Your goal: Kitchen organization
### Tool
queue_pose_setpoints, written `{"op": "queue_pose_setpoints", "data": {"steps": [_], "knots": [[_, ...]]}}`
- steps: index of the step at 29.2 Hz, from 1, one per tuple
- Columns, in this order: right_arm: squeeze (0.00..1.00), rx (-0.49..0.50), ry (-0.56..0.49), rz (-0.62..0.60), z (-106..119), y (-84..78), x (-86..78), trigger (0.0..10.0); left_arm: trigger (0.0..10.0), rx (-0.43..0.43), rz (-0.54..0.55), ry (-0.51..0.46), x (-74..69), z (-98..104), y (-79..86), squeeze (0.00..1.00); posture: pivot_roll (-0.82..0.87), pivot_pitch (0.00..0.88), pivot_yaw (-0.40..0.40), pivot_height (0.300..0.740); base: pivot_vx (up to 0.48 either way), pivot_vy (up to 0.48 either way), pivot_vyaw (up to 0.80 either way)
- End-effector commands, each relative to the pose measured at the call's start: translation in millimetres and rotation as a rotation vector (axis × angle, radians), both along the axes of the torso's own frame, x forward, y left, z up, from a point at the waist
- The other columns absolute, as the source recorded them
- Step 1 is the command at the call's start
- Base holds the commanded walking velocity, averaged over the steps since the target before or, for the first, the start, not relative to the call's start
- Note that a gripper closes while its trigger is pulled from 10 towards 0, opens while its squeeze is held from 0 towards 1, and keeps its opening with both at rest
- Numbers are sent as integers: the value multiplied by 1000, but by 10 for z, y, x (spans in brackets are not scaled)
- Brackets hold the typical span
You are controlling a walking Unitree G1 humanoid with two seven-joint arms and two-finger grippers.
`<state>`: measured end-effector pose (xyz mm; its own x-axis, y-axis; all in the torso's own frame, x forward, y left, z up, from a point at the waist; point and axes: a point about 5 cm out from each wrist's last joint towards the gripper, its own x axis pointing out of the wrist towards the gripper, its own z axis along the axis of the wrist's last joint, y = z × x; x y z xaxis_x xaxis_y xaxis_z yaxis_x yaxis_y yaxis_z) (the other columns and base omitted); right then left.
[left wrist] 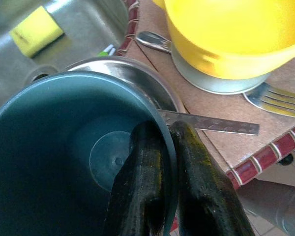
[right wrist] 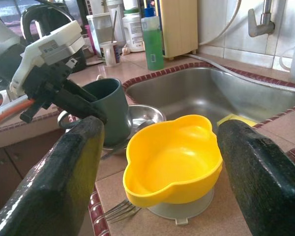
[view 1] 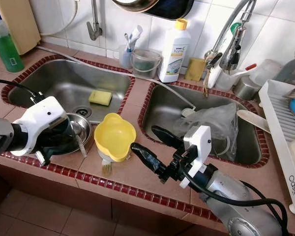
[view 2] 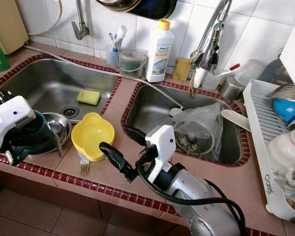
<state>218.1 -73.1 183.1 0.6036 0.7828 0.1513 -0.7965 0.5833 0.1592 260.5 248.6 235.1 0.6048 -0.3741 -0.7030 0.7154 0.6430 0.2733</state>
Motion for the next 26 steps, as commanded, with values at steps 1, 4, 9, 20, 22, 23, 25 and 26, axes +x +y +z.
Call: {"op": "queue_pose_setpoints", "data": {"steps": [1, 4, 9, 20, 22, 23, 25, 26], "knots": [[0, 4, -4, 0, 7, -15, 13, 10000, 10000, 6, -26, -17, -16, 61, -28, 0, 109, 50, -91, 740, 0, 0, 0], [0, 4, -6, 2, 8, -11, 15, 10000, 10000, 14, -65, 28, -79, 58, -33, 0, 109, 47, -90, 740, 0, 0, 0], [0, 3, -7, 1, 10, -14, 22, 10000, 10000, 24, -111, 78, -164, 48, -30, 0, 111, 46, -91, 740, 0, 0, 0], [0, 6, -11, 5, 16, -1, 26, 10000, 10000, -2, -54, -54, -10, 168, -16, 0, 113, 46, -92, 740, 0, 0, 0], [0, 6, -13, 6, 15, 3, 35, 10000, 10000, -43, -4, -138, 105, 232, -20, 0, 115, 39, -93, 740, 0, 0, 0], [0, 6, -13, 6, 15, 5, 36, 10000, 10000, -48, 1, -155, 122, 246, -21, 0, 115, 39, -93, 740, 0, 0, 0], [0, 7, -13, 7, 16, 5, 37, 10000, 10000, -69, 9, -176, 139, 283, -23, 0, 115, 39, -93, 740, 0, 0, 0], [0, 7, -14, 6, 15, 7, 38, 10000, 10000, -76, 20, -197, 157, 310, -13, 0, 116, 36, -93, 740, 0, 0, 0]]}}
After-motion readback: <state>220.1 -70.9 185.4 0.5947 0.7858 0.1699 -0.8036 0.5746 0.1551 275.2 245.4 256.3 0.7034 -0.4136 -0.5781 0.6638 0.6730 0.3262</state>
